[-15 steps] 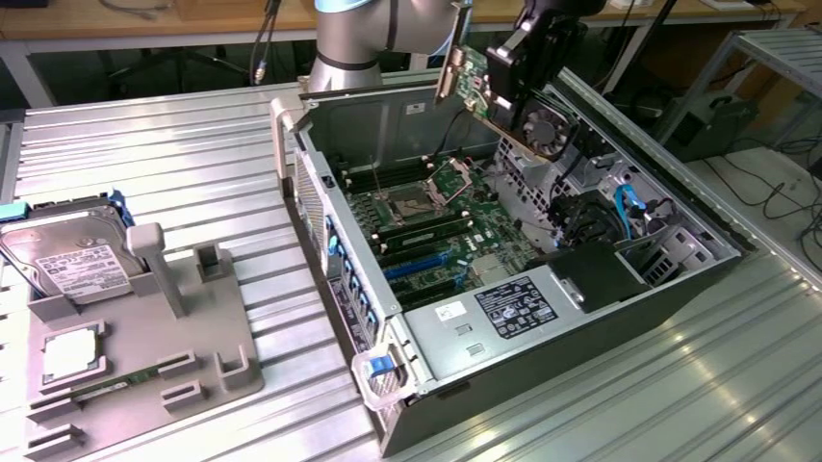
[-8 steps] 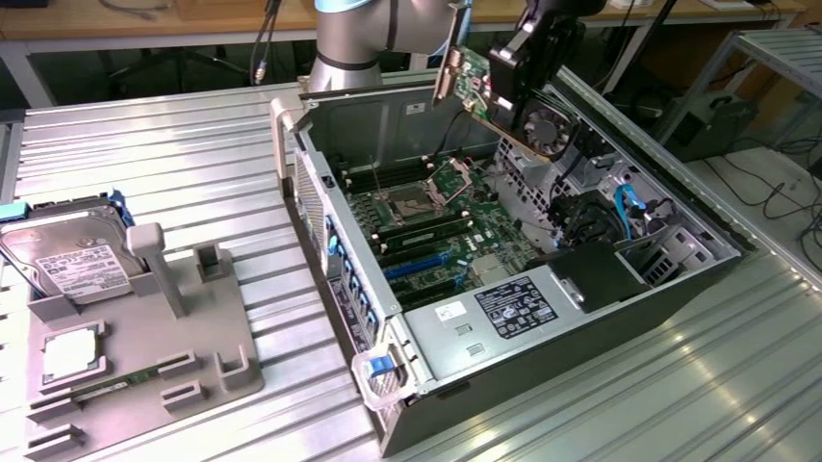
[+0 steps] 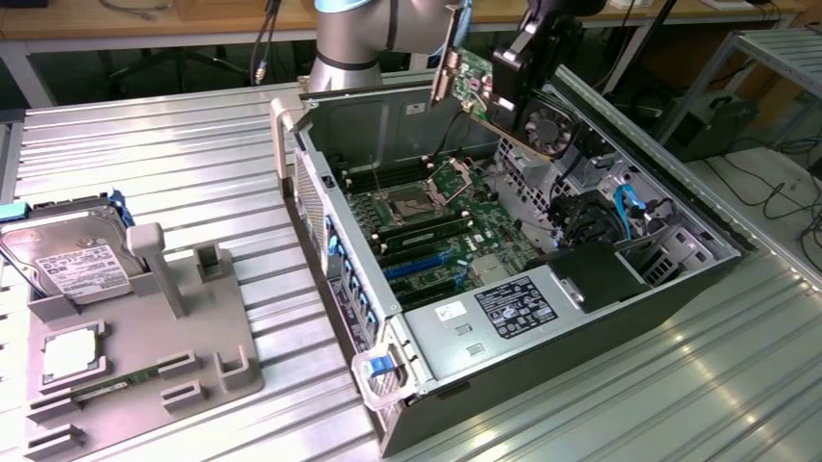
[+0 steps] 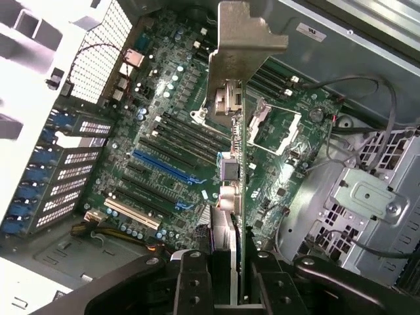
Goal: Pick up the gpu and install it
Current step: 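Insert the gpu into the slot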
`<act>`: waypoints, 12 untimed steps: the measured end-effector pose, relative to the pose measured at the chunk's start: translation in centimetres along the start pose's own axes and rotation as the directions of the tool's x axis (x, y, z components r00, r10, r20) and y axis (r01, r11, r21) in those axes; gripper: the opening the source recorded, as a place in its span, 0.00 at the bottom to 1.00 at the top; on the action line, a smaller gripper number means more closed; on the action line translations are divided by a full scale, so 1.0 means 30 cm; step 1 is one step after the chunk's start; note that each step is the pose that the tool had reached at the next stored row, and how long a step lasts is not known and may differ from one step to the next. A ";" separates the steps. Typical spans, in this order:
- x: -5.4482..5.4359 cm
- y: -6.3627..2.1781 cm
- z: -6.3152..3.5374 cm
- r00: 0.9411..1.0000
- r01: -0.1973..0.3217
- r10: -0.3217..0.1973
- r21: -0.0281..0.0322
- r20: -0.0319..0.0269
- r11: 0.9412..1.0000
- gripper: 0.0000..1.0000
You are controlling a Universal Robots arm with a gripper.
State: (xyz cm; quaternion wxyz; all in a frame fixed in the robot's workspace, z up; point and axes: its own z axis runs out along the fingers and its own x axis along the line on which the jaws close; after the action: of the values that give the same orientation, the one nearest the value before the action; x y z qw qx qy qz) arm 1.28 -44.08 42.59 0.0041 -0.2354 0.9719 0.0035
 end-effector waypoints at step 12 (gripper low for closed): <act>0.000 0.000 0.000 0.991 0.134 -0.134 -0.001 -0.001 0.991 0.28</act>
State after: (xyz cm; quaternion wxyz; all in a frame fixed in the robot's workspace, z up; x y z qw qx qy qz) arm 1.28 -44.08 42.59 0.0039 -0.3002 0.9539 0.0037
